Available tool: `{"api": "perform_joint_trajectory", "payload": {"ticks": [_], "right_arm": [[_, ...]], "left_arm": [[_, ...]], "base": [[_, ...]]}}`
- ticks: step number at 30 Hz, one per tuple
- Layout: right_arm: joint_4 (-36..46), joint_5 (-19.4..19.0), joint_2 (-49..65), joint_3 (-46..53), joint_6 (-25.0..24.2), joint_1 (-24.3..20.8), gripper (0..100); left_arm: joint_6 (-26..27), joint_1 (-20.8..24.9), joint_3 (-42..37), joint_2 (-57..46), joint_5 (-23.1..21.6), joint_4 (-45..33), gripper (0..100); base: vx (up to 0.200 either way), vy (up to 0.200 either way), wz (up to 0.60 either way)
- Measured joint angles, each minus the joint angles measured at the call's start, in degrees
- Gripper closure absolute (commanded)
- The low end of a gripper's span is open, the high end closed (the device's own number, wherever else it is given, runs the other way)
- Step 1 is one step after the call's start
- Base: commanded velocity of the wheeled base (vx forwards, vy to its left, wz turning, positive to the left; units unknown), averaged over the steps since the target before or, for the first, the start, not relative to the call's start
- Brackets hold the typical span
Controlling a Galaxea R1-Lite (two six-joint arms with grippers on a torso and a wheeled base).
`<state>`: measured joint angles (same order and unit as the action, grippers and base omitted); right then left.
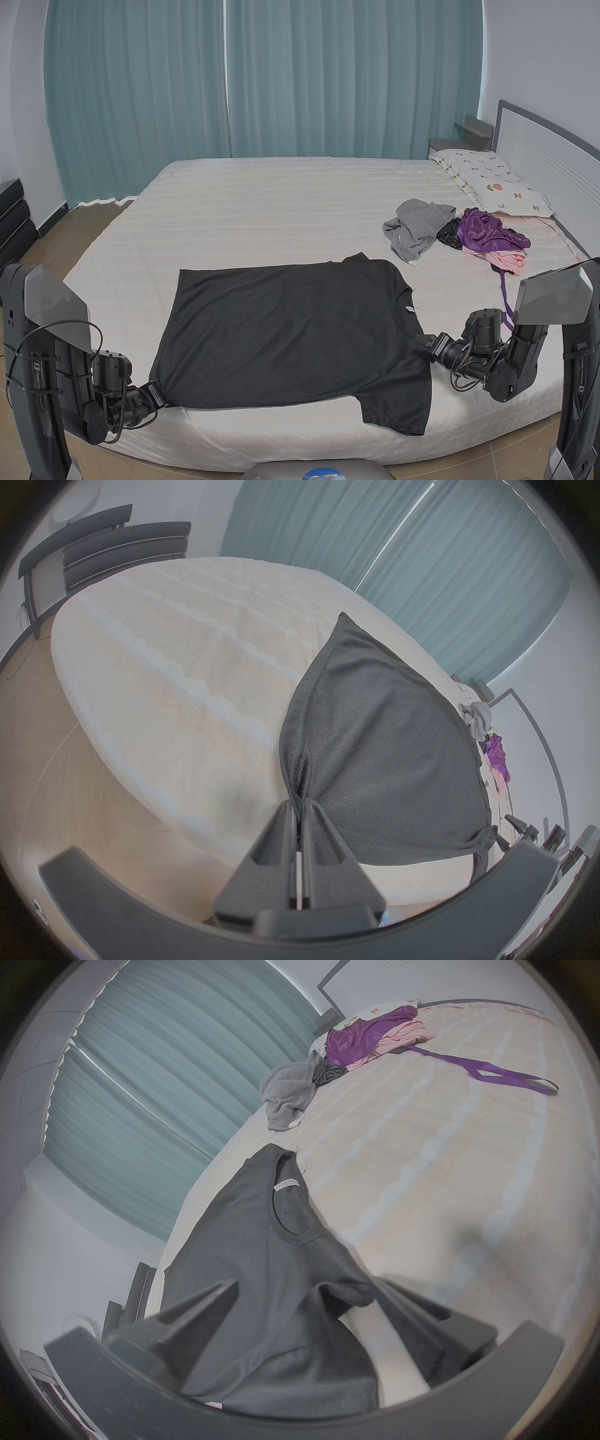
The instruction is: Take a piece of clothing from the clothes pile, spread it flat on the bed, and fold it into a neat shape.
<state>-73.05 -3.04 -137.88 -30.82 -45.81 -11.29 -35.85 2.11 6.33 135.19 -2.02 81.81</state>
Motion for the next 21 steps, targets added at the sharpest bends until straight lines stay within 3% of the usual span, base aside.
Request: {"api": "perform_joint_trajectory", "payload": {"ticks": [4,15,21], "right_arm": [[-0.5,-1.9,1.0,2.3,1.6,1.0,0],[-4.9,-14.0,3.9,16.1,11.8,1.9,0],[-7.0,-15.0,2.4,18.7,13.3,0.4,0]], "left_arm": [[0.0,0.0,0.0,0.0,-0.1,0.0,100],[0.0,0.0,0.0,0.0,-0.1,0.0,100],[0.0,0.0,0.0,0.0,-0.1,0.0,100]], "base": [[0.0,0.0,0.0],[0.0,0.0,0.0],[0.0,0.0,0.0]]}}
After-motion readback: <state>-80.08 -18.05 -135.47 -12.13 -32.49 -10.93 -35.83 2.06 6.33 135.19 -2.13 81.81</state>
